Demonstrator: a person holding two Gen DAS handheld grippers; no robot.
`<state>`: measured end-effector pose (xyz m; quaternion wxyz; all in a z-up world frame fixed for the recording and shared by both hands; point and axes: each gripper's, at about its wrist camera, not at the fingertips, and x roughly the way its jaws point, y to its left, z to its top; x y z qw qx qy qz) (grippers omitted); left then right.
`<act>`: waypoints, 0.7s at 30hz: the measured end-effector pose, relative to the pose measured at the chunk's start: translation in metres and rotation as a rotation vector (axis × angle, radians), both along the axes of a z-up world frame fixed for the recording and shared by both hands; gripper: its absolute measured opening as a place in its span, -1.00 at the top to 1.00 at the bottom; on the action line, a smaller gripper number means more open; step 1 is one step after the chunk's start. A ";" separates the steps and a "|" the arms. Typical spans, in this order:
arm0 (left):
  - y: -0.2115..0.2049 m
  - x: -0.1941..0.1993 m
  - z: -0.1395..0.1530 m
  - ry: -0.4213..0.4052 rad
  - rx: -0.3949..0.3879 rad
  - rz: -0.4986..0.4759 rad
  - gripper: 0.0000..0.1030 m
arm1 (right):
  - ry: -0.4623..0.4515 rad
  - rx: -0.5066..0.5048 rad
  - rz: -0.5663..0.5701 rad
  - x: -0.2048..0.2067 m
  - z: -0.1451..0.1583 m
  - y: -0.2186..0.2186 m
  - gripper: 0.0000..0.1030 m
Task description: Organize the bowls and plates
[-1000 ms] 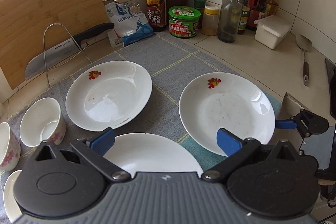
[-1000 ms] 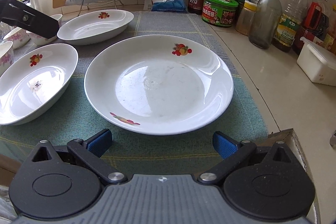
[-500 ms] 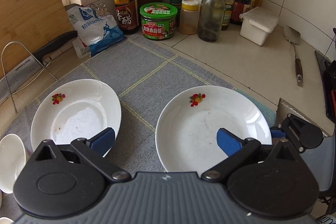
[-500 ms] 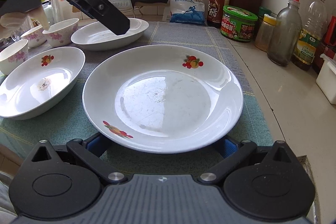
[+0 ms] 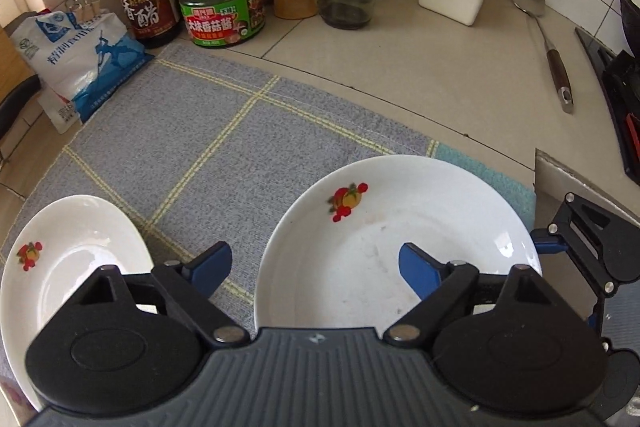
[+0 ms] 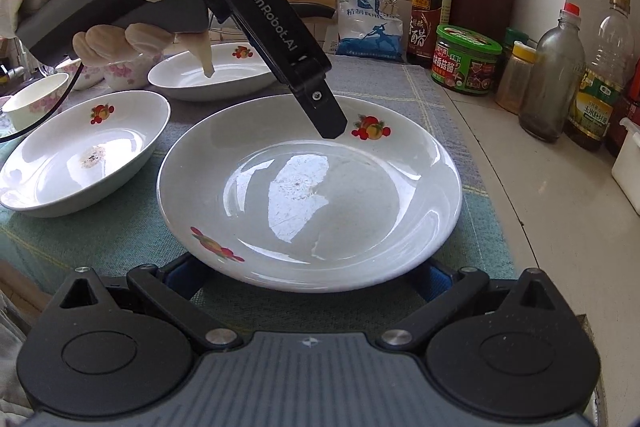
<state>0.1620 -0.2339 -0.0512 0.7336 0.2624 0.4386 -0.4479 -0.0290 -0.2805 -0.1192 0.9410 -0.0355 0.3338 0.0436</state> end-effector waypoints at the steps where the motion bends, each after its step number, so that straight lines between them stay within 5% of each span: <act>1: -0.003 0.002 -0.002 0.013 0.009 -0.011 -0.62 | 0.002 0.000 0.005 0.000 0.000 -0.001 -1.00; 11: -0.016 0.021 -0.019 0.149 0.065 -0.069 -0.60 | 0.013 -0.002 0.027 0.002 0.001 -0.003 -1.00; 21: -0.018 0.021 -0.021 0.170 0.079 -0.101 -0.60 | 0.035 -0.003 0.027 0.005 0.003 -0.003 -1.00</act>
